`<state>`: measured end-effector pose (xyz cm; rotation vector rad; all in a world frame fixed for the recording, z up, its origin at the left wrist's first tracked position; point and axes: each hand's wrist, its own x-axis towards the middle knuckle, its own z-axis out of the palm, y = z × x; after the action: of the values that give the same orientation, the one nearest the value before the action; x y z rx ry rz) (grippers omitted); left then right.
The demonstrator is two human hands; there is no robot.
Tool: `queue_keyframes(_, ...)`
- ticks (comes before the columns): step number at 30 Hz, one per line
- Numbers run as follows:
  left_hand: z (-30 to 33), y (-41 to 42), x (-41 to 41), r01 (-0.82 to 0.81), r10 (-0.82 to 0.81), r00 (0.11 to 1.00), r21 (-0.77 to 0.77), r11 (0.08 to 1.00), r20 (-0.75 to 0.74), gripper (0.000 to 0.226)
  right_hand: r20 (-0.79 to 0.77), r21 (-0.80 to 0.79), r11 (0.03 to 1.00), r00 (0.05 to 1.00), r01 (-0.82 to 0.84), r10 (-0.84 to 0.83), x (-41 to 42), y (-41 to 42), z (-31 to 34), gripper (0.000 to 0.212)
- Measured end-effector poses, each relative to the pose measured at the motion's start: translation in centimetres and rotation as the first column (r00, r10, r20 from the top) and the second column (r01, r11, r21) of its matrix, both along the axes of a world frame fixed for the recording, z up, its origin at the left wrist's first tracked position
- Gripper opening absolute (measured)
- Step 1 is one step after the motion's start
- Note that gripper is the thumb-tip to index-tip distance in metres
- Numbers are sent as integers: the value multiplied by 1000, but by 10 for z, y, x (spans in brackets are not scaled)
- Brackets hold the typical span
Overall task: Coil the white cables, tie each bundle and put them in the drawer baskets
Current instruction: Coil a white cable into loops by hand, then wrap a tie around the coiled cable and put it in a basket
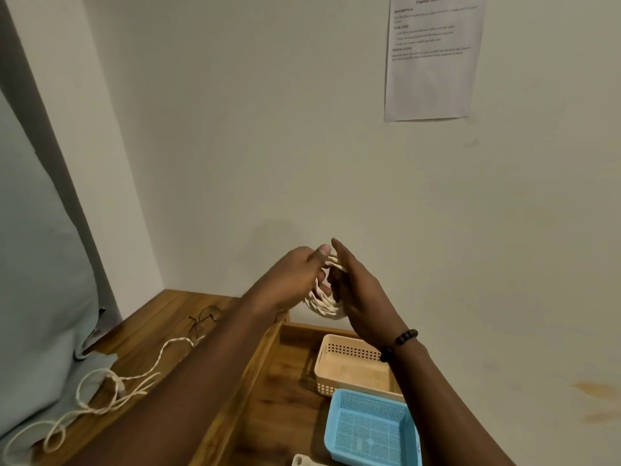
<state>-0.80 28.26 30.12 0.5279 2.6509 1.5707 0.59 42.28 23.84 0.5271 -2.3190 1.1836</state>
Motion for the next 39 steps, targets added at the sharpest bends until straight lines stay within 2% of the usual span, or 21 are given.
queue_keyframes(2, -10, 6, -1, -119, 118, 990, 0, 993, -79, 43, 5, 24, 1000, 1000, 4, -4, -4, -4, -2, 61)
queue_keyframes(4, -22, 11, 0, -237, 245, 959, 66, 969, -144, 39, 1, 0, 1000, 1000, 11, -11, -8, -10, -8, 60)
queue_keyframes(8, -52, 8, 0, -378, 391, 896, 100, 920, -212, 31, 67, -163, 985, 996, -47, 59, -14, -27, -32, 46)
queue_keyframes(10, -75, -3, -5, -400, 402, 895, 50, 915, -193, 34, 119, -124, 991, 990, -54, 69, -19, -35, -54, 32)
queue_keyframes(13, -112, -33, -14, -325, 326, 945, -38, 945, 26, 44, 215, -9, 998, 974, -67, 68, -25, -49, -91, 10)
queue_keyframes(16, -135, -72, -26, -200, 196, 927, -20, 979, 320, 48, 263, 50, 994, 961, -102, 85, -32, -63, -115, 8)
queue_keyframes(18, -142, -94, -33, -156, 82, 879, 120, 980, 470, 44, 281, 69, 990, 955, -123, 99, -41, -78, -123, 15)
queue_keyframes(20, -148, -109, -39, -221, 57, 860, 268, 938, 507, 37, 302, 86, 983, 945, -160, 127, -51, -94, -126, 16)
queue_keyframes(22, -153, -121, -49, -310, 117, 854, 315, 897, 506, 37, 355, 79, 977, 921, -198, 158, -62, -112, -122, 14)
queue_keyframes(25, -161, -141, -63, -381, 199, 834, 277, 882, 515, 39, 480, -30, 969, 847, -244, 228, -77, -135, -115, 18)
queue_keyframes(28, -170, -166, -80, -404, 265, 828, 199, 893, 494, 38, 611, -96, 950, 736, -297, 292, -89, -155, -114, 40)
queue_keyframes(30, -177, -182, -88, -413, 303, 832, 153, 898, 465, 36, 637, -114, 950, 712, -290, 293, -97, -167, -119, 52)
queue_keyframes(33, -189, -206, -101, -437, 349, 827, 114, 892, 440, 34, 591, -130, 979, 780, -157, 203, -115, -186, -135, 52)
queue_keyframes(36, -203, -226, -116, -456, 410, 833, 42, 889, 372, 41, 515, -123, 992, 852, -37, 95, -135, -199, -150, 34)
queue_keyframes(39, -207, -244, -136, -507, 471, 809, 13, 862, 351, 39, 490, -100, 994, 871, 34, 20, -160, -213, -162, 24)
